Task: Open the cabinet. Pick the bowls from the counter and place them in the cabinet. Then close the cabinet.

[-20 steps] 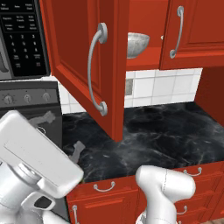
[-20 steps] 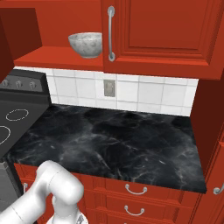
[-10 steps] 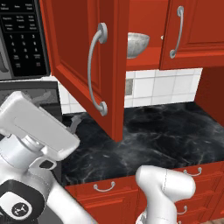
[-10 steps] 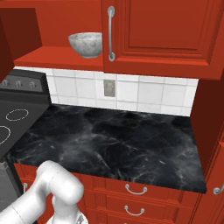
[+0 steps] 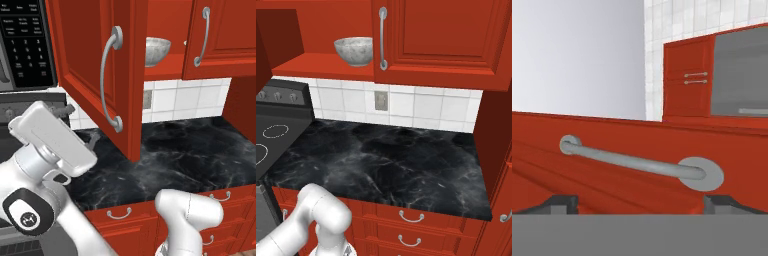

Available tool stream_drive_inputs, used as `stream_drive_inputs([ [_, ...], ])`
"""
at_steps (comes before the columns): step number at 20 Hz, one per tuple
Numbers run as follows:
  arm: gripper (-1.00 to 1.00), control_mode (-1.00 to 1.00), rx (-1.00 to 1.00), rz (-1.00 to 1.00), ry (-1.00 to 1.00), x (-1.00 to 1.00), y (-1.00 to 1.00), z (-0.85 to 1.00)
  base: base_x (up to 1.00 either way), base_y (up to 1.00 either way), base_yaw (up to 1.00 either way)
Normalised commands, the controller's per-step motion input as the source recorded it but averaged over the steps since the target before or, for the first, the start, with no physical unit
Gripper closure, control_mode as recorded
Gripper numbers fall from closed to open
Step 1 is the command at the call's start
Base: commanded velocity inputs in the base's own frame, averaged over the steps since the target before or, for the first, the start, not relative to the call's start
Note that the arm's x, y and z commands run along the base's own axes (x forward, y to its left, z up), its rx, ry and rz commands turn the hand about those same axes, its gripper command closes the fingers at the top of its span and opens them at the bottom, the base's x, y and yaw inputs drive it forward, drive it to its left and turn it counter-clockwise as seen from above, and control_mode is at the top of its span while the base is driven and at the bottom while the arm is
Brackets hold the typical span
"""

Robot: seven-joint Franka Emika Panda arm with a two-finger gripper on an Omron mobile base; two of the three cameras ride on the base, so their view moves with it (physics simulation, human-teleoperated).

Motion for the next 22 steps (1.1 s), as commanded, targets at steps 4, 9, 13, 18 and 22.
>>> stream_drive_inputs([
  [4,-1.0,-1.0,0.1,0.0,-0.11,0.35,-0.22,0.05,0.0,0.0,0.0],
  [9,-1.0,-1.0,0.07,0.0,-0.11,0.0,0.0,0.08,0.0,0.0,0.0],
  [13,-1.0,-1.0,0.09,0.0,-0.06,0.26,-0.04,0.09,0.0,0.0,0.0],
  [18,-1.0,-1.0,0.11,0.0,0.0,0.62,-0.31,0.07,0.0,0.0,0.0],
  [22,-1.0,-1.0,0.13,0.0,0.0,0.9,-0.5,0.01,0.0,0.0,0.0],
])
